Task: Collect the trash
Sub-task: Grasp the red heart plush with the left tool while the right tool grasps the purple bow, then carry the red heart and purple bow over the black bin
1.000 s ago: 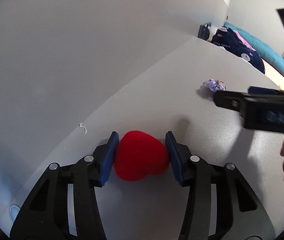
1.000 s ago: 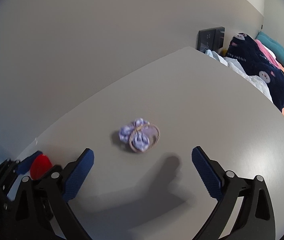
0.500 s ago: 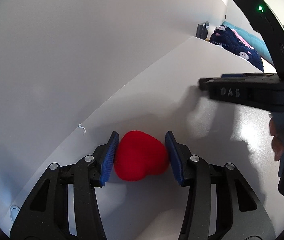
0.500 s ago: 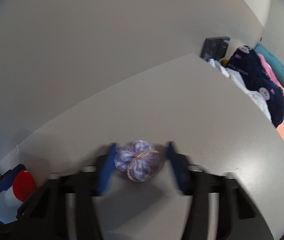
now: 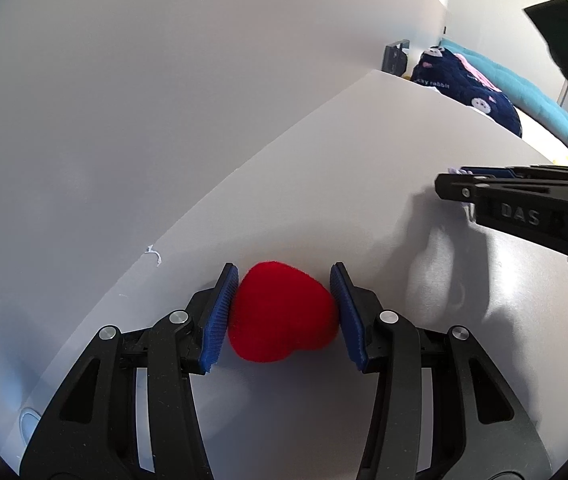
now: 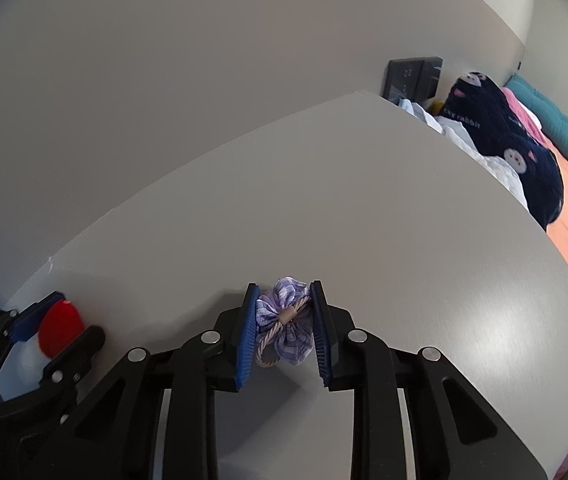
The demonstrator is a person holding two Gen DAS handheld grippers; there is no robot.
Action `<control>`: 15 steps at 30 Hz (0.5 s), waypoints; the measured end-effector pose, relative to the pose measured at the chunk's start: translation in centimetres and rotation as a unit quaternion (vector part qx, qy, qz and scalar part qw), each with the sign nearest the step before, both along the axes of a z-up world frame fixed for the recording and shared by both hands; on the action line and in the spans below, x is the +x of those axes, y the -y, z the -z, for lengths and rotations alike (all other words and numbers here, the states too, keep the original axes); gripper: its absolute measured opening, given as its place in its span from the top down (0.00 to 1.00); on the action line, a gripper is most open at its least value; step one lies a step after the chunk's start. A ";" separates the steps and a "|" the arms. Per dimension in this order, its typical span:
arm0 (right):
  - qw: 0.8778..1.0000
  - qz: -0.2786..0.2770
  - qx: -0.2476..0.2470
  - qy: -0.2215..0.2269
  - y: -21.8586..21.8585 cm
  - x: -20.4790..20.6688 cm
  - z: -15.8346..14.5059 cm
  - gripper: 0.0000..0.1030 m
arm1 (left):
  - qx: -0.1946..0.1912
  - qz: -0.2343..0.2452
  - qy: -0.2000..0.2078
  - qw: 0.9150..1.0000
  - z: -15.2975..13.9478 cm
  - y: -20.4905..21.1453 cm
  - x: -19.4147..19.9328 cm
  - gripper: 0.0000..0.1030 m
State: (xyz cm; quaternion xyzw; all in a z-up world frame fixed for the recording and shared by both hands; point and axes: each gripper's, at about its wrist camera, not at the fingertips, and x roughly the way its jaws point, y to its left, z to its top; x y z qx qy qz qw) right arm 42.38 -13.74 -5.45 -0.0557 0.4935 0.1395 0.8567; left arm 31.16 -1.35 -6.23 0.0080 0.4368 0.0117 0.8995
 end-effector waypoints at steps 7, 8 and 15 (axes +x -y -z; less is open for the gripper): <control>1.000 -0.002 0.013 0.006 1.0 -2.0 -1.8 0.74 | 0.006 0.009 0.006 1.000 -1.2 1.1 -1.2 0.54; 1.000 -0.001 0.014 0.008 1.2 -2.2 -2.1 0.74 | 0.006 0.008 0.008 1.000 -1.5 1.2 -1.5 0.54; 0.999 0.002 0.027 0.019 2.8 -4.7 -4.1 0.74 | 0.004 0.008 0.020 1.000 -3.7 2.4 -3.4 0.54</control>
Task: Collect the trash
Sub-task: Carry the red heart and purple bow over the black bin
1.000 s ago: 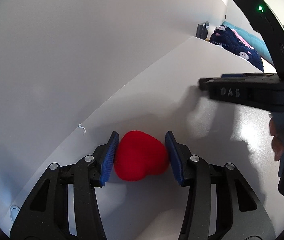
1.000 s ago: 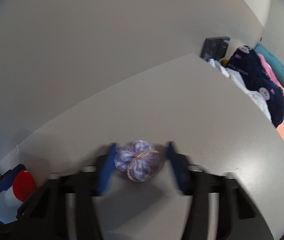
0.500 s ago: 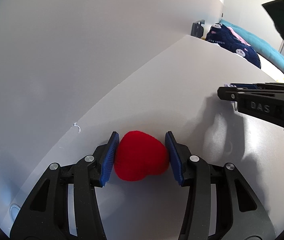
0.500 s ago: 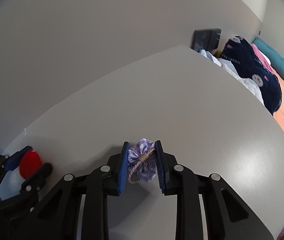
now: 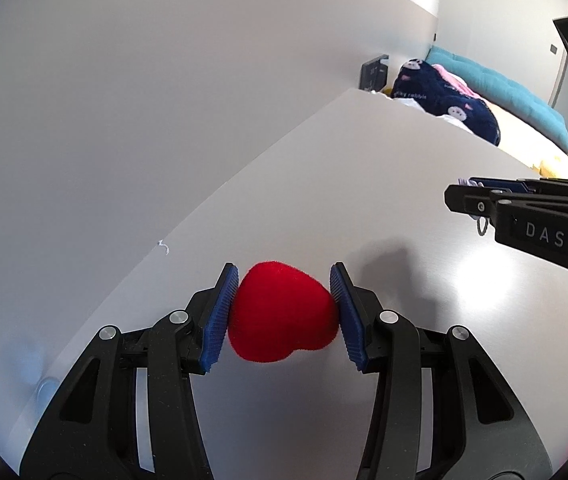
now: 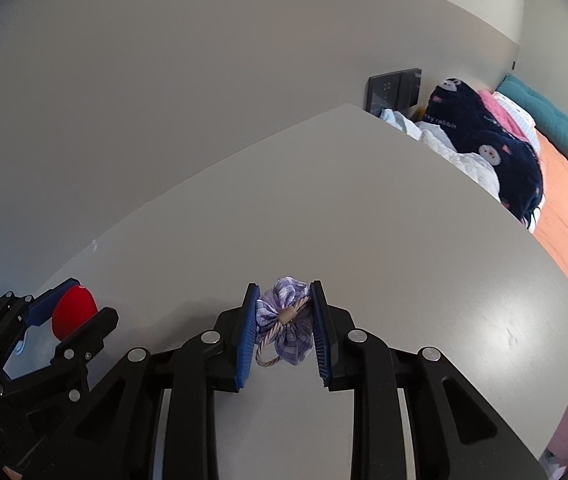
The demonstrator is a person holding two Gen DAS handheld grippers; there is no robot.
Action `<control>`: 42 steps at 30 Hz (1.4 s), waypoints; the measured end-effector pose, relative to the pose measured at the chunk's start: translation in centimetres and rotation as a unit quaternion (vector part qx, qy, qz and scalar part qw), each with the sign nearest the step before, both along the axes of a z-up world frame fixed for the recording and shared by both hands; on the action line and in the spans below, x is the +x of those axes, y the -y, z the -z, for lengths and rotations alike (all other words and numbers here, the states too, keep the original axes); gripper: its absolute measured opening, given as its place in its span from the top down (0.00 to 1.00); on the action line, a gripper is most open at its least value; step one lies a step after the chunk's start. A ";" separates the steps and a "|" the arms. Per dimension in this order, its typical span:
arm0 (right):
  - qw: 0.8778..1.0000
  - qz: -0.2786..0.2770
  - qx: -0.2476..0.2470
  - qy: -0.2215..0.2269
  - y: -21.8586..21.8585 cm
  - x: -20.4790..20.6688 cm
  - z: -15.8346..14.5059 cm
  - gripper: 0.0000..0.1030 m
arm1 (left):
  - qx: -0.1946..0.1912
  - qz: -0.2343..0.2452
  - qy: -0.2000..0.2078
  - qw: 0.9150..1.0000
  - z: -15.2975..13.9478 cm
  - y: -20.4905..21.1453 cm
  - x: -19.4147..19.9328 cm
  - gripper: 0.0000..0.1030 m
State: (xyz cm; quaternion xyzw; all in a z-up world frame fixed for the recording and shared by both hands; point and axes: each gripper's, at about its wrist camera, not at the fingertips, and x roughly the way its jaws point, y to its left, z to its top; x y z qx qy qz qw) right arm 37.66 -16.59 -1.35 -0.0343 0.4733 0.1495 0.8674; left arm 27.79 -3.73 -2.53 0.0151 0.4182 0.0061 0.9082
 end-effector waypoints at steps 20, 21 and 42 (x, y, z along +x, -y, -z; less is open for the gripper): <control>0.999 0.023 0.041 0.027 7.7 -10.3 -4.3 0.74 | 0.018 0.034 0.018 0.999 -4.7 8.2 -8.6 0.54; 0.998 0.024 0.042 0.028 8.2 -10.9 -4.4 0.74 | 0.018 0.038 0.019 0.999 -4.8 8.7 -8.9 0.54; 0.991 0.122 0.043 0.043 23.3 -21.3 -4.5 0.74 | 0.023 0.159 0.022 0.987 -4.5 23.4 -13.9 0.54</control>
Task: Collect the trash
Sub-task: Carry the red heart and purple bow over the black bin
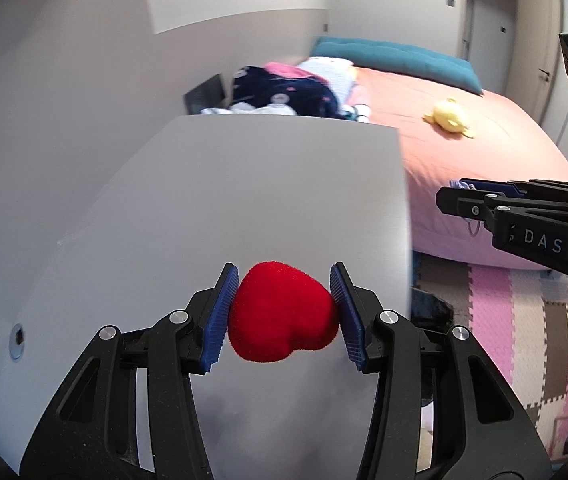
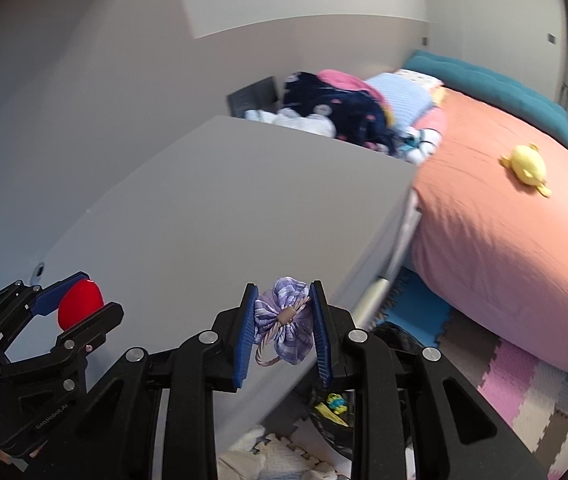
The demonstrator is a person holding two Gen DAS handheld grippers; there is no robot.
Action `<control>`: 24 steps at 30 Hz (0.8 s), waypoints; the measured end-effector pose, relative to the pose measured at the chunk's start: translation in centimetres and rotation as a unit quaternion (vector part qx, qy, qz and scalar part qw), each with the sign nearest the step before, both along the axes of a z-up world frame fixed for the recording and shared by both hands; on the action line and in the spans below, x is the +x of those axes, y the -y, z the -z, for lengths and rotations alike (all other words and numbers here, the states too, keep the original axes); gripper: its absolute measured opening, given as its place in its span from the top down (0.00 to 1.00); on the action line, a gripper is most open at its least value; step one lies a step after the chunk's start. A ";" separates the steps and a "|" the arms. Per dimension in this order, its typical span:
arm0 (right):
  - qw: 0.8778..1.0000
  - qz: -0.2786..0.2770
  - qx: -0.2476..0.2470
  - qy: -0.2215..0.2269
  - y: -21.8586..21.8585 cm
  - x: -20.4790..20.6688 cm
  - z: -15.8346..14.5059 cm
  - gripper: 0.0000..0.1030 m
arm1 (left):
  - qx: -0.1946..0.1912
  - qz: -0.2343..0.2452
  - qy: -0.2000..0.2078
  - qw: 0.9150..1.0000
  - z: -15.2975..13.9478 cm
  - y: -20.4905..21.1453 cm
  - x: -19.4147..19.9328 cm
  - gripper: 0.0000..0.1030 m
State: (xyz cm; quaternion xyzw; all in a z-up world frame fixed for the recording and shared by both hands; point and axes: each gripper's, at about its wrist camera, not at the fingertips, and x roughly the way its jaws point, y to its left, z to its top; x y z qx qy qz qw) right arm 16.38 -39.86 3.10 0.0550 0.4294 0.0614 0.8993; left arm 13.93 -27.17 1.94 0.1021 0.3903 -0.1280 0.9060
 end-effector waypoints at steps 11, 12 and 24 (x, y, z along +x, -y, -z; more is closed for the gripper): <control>0.998 0.067 -0.001 -0.002 7.5 -4.7 0.8 0.74 | 0.004 0.068 0.000 0.998 0.2 6.9 -2.1 0.54; 0.997 0.073 -0.001 -0.003 8.2 -5.1 0.8 0.74 | 0.003 0.072 -0.001 0.997 0.2 7.4 -2.2 0.54; 0.988 0.157 0.002 -0.011 15.8 -9.2 2.6 0.74 | 0.012 0.141 -0.021 0.990 2.1 13.7 -4.2 0.54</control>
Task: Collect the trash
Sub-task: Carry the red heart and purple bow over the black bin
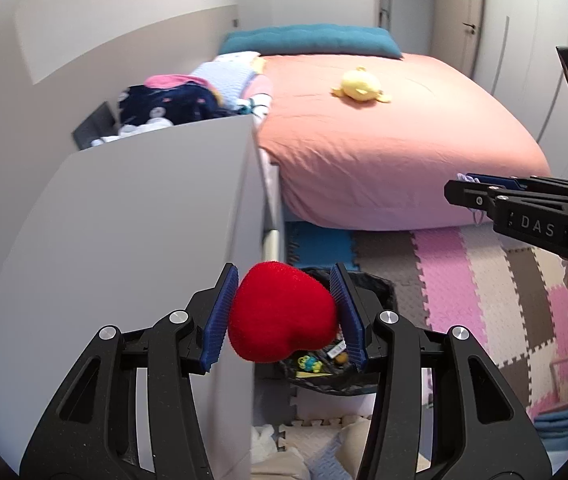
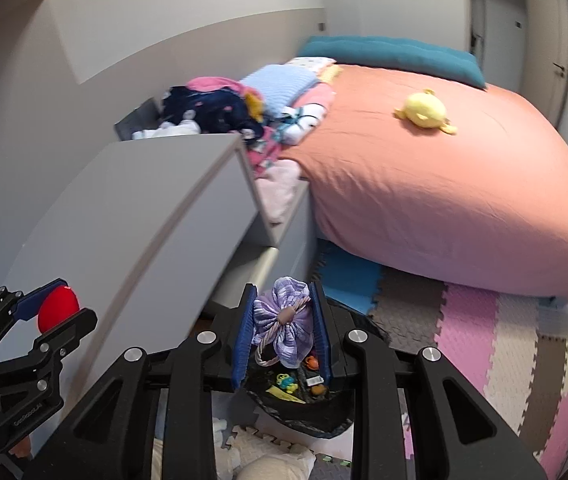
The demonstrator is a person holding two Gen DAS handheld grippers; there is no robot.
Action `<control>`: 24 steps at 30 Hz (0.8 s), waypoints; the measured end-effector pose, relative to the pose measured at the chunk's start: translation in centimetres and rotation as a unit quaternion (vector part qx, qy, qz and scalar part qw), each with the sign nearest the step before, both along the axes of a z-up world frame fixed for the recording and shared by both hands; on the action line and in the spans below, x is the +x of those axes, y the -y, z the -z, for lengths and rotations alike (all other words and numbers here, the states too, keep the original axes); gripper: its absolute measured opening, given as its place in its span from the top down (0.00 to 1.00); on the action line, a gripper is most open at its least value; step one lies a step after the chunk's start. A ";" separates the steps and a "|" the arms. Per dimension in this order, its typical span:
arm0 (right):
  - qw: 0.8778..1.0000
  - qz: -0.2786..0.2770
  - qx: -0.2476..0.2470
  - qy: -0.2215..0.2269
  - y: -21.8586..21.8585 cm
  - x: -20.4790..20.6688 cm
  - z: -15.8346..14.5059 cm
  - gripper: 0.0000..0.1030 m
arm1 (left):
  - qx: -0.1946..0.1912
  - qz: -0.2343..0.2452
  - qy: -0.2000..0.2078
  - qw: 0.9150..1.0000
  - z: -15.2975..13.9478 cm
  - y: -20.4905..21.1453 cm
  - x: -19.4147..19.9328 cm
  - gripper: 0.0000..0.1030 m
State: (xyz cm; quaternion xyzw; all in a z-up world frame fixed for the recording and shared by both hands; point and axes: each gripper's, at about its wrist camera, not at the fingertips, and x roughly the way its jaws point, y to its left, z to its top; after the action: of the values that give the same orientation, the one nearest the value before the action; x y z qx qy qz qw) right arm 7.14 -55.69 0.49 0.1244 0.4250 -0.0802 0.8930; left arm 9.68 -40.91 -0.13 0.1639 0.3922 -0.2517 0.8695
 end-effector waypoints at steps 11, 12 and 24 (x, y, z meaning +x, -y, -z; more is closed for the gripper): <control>0.999 0.043 -0.003 -0.014 4.3 -1.5 1.4 0.74 | 0.010 0.042 -0.012 0.999 1.3 3.9 -0.4 0.54; 0.999 0.045 -0.003 -0.015 4.4 -1.5 1.5 0.74 | 0.011 0.043 -0.012 0.999 1.3 4.1 -0.5 0.54; 0.999 0.045 0.000 -0.025 4.7 -0.7 2.4 0.74 | 0.019 0.052 -0.022 0.998 2.2 5.1 0.3 0.54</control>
State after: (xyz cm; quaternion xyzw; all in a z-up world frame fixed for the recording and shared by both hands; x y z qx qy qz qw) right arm 6.46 -60.36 -1.92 0.1414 0.4409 -0.1237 0.8777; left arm 10.02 -46.01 -2.31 0.1947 0.4070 -0.2927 0.8431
